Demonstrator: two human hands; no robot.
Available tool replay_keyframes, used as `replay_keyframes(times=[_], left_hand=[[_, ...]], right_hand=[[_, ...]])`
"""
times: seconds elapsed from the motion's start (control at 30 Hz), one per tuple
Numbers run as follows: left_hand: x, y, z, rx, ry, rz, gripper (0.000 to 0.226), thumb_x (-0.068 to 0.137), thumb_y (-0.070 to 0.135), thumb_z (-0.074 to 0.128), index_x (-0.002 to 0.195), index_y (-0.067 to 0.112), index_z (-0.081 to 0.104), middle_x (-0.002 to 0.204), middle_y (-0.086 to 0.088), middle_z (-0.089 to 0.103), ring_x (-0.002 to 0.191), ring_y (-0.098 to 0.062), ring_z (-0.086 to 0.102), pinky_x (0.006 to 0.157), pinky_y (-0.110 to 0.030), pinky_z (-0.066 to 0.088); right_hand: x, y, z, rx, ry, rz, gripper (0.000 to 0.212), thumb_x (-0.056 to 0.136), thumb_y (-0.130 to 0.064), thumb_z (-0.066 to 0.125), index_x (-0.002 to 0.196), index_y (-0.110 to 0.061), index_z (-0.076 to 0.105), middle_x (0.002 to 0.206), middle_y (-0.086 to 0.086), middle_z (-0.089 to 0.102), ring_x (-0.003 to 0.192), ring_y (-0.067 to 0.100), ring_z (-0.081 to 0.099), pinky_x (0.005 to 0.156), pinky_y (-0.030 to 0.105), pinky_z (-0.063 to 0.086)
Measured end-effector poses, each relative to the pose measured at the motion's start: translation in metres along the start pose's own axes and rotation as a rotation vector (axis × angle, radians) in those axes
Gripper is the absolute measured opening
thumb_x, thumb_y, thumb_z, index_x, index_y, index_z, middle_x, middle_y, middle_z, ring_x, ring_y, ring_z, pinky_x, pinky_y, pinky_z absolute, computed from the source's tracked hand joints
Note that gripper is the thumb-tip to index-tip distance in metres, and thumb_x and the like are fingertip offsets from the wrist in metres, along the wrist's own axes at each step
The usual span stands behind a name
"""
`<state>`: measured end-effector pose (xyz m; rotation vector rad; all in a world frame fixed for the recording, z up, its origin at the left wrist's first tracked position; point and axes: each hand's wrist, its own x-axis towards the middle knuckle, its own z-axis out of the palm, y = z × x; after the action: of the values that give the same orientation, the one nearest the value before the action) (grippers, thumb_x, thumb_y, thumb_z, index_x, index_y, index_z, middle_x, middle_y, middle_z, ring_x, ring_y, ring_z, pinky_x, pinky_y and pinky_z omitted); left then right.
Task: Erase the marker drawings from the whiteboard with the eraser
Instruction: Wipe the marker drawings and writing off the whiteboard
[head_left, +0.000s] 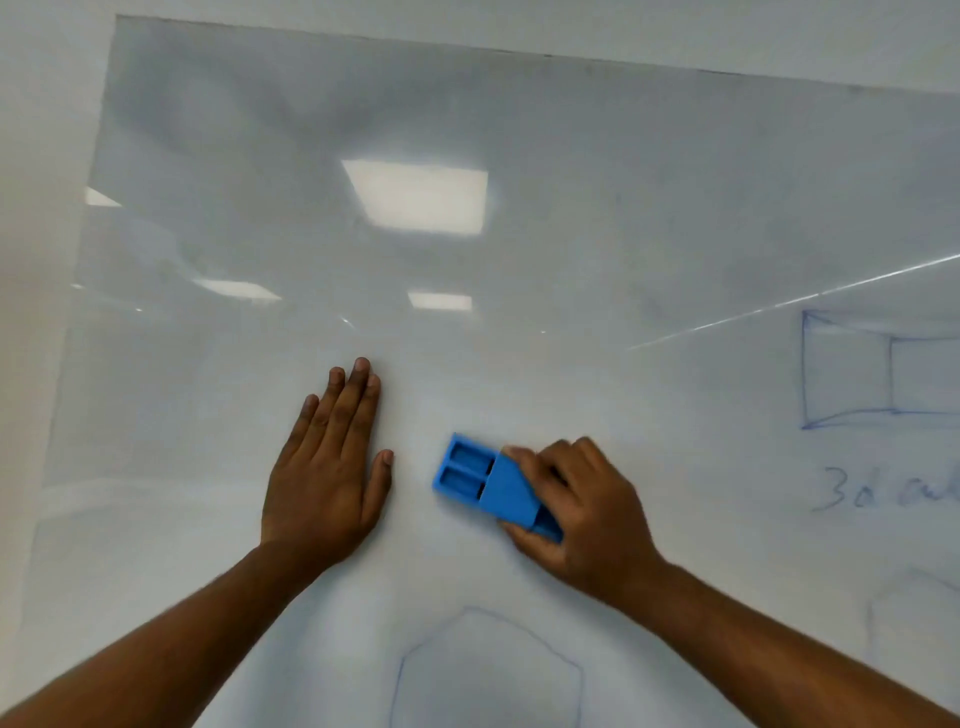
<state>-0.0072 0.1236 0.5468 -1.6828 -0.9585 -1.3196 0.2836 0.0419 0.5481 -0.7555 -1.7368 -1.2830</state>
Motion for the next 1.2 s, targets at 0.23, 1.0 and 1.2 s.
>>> replay_keyframes(times=[0.23,1.0,1.2], left_hand=[[-0.002,0.002,-0.001,0.003,0.006,0.005,0.074,0.108,0.041,0.034,0.172,0.006,0.021,0.181,-0.007,0.015,0.169,-0.021,0.007,0.137,-0.030,0.001],[-0.112,-0.020,-0.007,0.039,-0.145,0.071,0.076,0.106,0.040,0.038,0.172,0.006,0.019,0.182,-0.006,0.014,0.169,-0.021,0.009,0.138,-0.033,0.003],[-0.118,-0.031,-0.019,0.083,-0.228,0.119,0.080,0.106,0.048,0.039,0.171,0.004,0.022,0.183,-0.005,0.008,0.169,-0.018,0.003,0.137,-0.033,-0.001]], right_hand=[[0.020,0.041,-0.015,-0.035,-0.033,-0.117,0.060,0.091,-0.052,0.065,0.134,-0.010,0.066,0.105,0.009,0.065,0.089,0.031,0.058,0.069,0.037,0.054],[-0.045,0.055,-0.035,-0.097,0.284,0.735,0.069,0.087,-0.055,0.068,0.140,-0.011,0.057,0.103,0.011,0.052,0.091,0.030,0.054,0.068,0.042,0.053],[-0.095,-0.057,0.011,0.032,-0.040,0.192,0.062,0.090,-0.050,0.073,0.138,-0.012,0.060,0.103,0.002,0.059,0.084,0.022,0.056,0.064,0.036,0.054]])
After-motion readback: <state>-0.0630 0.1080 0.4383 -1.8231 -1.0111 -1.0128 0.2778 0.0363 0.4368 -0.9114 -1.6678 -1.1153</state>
